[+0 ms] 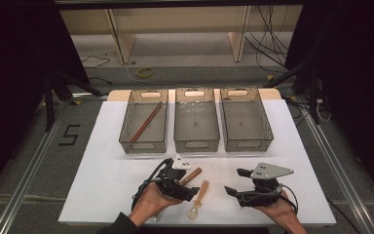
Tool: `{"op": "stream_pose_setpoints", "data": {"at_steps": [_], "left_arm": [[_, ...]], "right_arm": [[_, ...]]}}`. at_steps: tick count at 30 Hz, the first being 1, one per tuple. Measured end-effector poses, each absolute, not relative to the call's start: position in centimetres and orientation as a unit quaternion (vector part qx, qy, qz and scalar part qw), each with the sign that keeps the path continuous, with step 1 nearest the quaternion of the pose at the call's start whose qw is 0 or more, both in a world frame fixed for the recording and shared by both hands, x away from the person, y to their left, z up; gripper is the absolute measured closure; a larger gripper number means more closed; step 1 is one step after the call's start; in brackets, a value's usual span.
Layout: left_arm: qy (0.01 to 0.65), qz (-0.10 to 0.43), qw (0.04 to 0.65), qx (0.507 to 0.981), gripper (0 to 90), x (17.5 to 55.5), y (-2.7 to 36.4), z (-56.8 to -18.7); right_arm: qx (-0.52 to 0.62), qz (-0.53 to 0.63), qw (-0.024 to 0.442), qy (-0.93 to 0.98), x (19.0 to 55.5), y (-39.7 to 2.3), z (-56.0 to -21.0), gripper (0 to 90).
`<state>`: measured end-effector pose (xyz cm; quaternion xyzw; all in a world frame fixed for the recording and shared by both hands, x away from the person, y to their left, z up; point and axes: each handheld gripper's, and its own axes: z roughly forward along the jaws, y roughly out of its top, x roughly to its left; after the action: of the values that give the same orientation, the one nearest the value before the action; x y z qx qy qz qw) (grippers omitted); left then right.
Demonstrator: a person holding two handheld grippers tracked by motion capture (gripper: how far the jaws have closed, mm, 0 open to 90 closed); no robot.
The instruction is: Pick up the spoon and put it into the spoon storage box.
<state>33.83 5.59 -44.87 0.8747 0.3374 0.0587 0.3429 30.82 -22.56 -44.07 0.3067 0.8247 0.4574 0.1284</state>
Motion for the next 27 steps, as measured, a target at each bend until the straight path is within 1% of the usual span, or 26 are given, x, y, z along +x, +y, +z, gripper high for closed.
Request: {"op": "stream_pose_setpoints", "data": {"at_steps": [5,13,16,22,27], "left_arm": [[0.330,0.051,0.329,0.884,27.8,33.9,4.5,-45.6],[0.323,0.037,0.322,0.889,32.8,34.0,3.4,-46.1],[0.314,0.044,0.314,0.895,35.2,33.9,2.9,-46.4],[0.308,0.039,0.306,0.900,38.1,33.9,2.3,-47.1],[0.296,0.052,0.292,0.908,42.5,33.7,1.8,-47.7]], "right_arm": [[0.308,0.457,0.128,0.825,30.9,-22.6,-44.1,26.1],[0.311,0.458,0.131,0.822,30.8,-22.9,-44.1,26.1],[0.310,0.458,0.131,0.823,30.8,-22.8,-44.0,26.1],[0.310,0.457,0.130,0.824,30.8,-22.9,-44.1,26.1],[0.309,0.457,0.130,0.824,30.8,-22.8,-44.1,26.0]]}}
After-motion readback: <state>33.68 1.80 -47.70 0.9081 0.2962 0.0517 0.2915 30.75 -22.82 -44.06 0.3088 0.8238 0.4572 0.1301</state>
